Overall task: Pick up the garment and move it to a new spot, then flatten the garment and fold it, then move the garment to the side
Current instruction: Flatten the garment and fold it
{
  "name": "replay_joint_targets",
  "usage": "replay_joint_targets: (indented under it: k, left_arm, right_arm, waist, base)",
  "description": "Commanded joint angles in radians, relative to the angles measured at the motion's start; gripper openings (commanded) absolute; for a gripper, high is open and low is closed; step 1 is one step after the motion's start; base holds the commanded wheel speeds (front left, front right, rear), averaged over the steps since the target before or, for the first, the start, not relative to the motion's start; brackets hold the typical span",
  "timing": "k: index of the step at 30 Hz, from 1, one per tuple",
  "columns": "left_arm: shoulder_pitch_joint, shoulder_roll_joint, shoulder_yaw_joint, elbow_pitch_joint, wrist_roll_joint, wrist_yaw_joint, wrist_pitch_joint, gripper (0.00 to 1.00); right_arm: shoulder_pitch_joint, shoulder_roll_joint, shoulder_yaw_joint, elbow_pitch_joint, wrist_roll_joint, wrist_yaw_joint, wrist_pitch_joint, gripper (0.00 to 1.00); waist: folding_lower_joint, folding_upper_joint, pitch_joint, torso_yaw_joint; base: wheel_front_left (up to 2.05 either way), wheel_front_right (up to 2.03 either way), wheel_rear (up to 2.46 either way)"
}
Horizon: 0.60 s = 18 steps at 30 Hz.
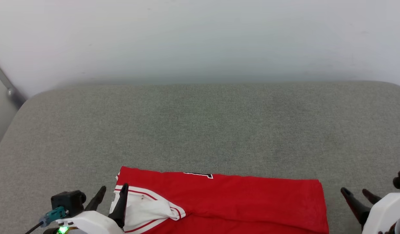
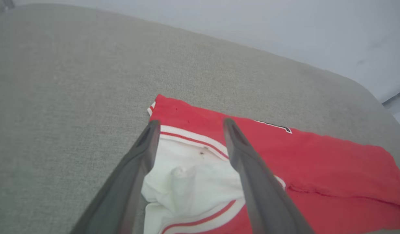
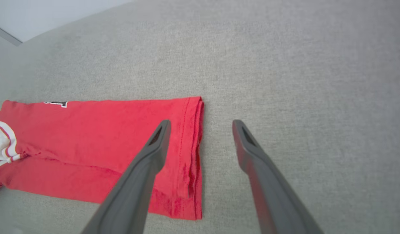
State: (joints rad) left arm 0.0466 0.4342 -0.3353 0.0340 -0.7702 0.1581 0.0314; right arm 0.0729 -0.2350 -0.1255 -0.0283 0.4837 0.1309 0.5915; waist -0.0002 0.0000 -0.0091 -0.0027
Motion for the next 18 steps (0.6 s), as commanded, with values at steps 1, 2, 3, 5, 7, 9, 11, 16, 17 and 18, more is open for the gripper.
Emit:
replay_joint_targets:
  k: [1,2,3,5,7,9,11,16,17,18]
  left_arm:
    - [-0.008,-0.005,0.002,-0.011,0.019,0.006,-0.027,1.0]
    - [-0.014,-0.01,0.002,-0.022,0.033,0.01,-0.052,1.0]
    - [-0.023,-0.016,0.002,-0.034,0.052,0.01,-0.082,1.0]
    - [-0.033,-0.024,0.003,-0.047,0.08,0.013,-0.136,1.0]
    - [-0.041,-0.034,0.01,-0.053,0.099,0.015,-0.191,1.0]
    - [-0.052,-0.047,0.016,-0.055,0.115,0.024,-0.227,1.0]
    - [-0.064,-0.055,0.022,-0.072,0.132,0.024,-0.252,1.0]
    - [-0.094,-0.053,0.0,-0.106,0.19,0.016,-0.274,1.0]
    - [-0.101,-0.053,-0.006,-0.115,0.2,0.014,-0.275,1.0]
    - [-0.111,-0.051,-0.011,-0.123,0.211,0.012,-0.276,1.0]
  right_arm:
    - [0.01,0.0,-0.015,-0.016,-0.011,0.0,0.012,1.0]
    - [0.009,0.003,-0.03,-0.032,-0.015,0.0,0.026,1.0]
    - [0.005,0.005,-0.046,-0.044,-0.017,0.0,0.044,1.0]
    - [-0.002,0.004,-0.067,-0.059,-0.031,0.0,0.084,1.0]
    - [-0.013,0.008,-0.084,-0.065,-0.038,0.0,0.127,1.0]
    - [-0.018,0.002,-0.092,-0.056,-0.046,0.0,0.172,1.0]
    - [-0.02,0.005,-0.097,-0.044,-0.048,0.0,0.21,1.0]
    - [-0.021,0.021,-0.097,0.013,-0.048,0.0,0.275,1.0]
    - [-0.025,0.024,-0.094,0.027,-0.044,0.0,0.282,1.0]
    - [-0.035,0.025,-0.091,0.044,-0.039,0.0,0.287,1.0]
  waist:
    - [0.0002,0.0,-0.008,0.001]
    - [0.0002,0.0,-0.012,0.003]
    - [0.0002,0.0,-0.016,0.005]
    - [0.0002,0.0,-0.021,0.012]
    - [0.0002,0.0,-0.023,0.02]
    - [0.0002,0.0,-0.023,0.034]
    - [0.0002,0.0,-0.02,0.049]
    - [0.0002,0.0,0.004,0.093]
    - [0.0002,0.0,0.016,0.101]
    - [0.0002,0.0,0.03,0.108]
  base:
    - [0.0,0.0,0.0]
    - [0.0,0.0,0.0]
    - [0.0,0.0,0.0]
    - [0.0,0.0,0.0]
    - [0.0,0.0,0.0]
    - [0.0,0.0,0.0]
    - [0.0,0.0,0.0]
    - [0.0,0.0,0.0]
    - [0.0,0.0,0.0]
    - [0.0,0.0,0.0]
